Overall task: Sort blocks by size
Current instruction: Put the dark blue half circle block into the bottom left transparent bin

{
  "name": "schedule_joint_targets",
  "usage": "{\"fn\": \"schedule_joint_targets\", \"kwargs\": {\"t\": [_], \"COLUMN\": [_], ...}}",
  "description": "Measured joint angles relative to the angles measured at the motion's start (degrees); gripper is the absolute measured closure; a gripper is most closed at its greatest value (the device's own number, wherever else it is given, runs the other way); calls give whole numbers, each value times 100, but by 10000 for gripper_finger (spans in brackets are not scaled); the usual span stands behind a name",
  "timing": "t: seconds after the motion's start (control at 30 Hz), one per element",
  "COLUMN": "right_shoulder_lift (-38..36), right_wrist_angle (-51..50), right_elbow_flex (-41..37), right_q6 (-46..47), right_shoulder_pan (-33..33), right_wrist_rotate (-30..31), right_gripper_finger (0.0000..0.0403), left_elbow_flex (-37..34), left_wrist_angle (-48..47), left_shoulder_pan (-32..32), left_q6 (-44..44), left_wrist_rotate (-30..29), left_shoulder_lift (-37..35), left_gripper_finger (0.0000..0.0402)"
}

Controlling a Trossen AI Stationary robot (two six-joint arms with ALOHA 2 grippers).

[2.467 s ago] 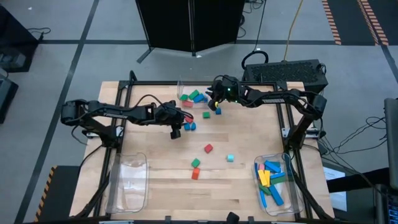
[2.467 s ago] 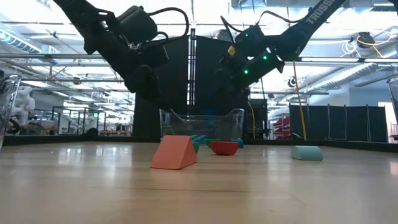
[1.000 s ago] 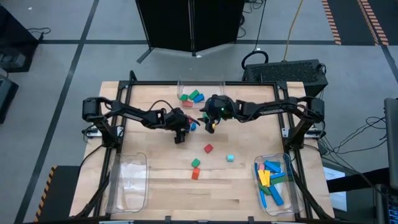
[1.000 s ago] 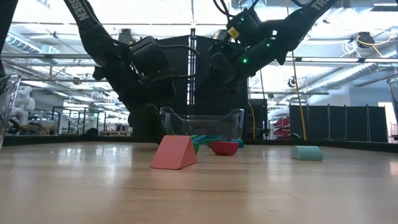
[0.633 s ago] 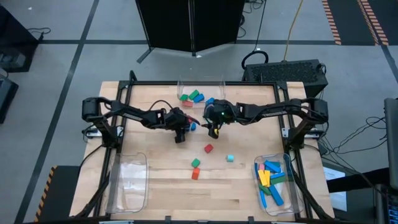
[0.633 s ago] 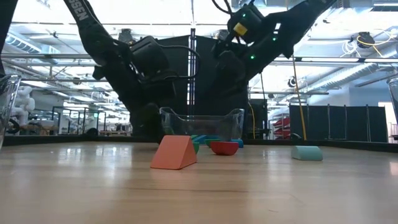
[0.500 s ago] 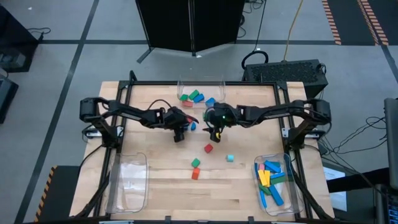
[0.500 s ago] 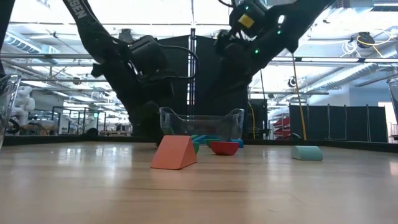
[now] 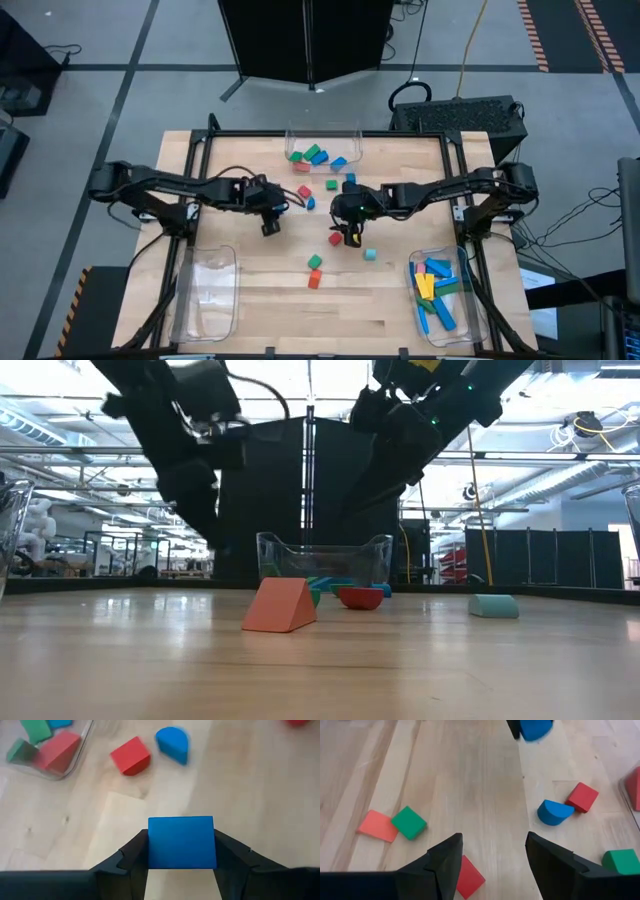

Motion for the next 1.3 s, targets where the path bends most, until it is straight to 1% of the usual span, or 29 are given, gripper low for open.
{"fn": "schedule_joint_targets", "kwargs": {"t": [0.1,0.23,0.4,0.5,0.63,0.73,0.87,0.97,1.07,1.3], "right_shoulder_lift": [0,0,0,0,0,0,0,0,0,0], "right_wrist_angle": [30,44,30,41,39,12,-35,-44,-58,-70], "right_elbow_flex": [-2,-2,-2,-2,-2,-2,-2,-2,-2,-7], "right_q6": [-16,-15,16,22,25,26,28,28,28,39], "right_shoulder_pan": [3,-2,-2,-4,-4,-4,-2,-2,15,81], "right_wrist_rotate": [2,3,2,0,-2,-2,-4,-9,-9,-10], "right_gripper_finger": [193,193,193,193,193,193,193,193,193,193], "left_elbow_flex": [4,4,23,235,722,1054,1150,1098,1051,1039], "left_wrist_angle": [-633,-1222,-1727,-2210,-2842,-3388,-3948,-4290,-4416,-4352], "left_shoulder_pan": [-270,-647,-983,-1138,-1385,-1592,-1926,-2282,-2675,-3730], "left_q6": [-448,-924,-1414,-1670,-1807,-1955,-2420,-2876,-3175,-4092], "left_wrist_rotate": [4,5,60,73,158,587,1118,1360,1368,1065], "left_shoulder_lift": [-448,-970,-1482,-1674,-1779,-1779,-1776,-1776,-1774,-1766], "left_gripper_finger": [231,231,231,231,231,231,231,231,231,231]}}
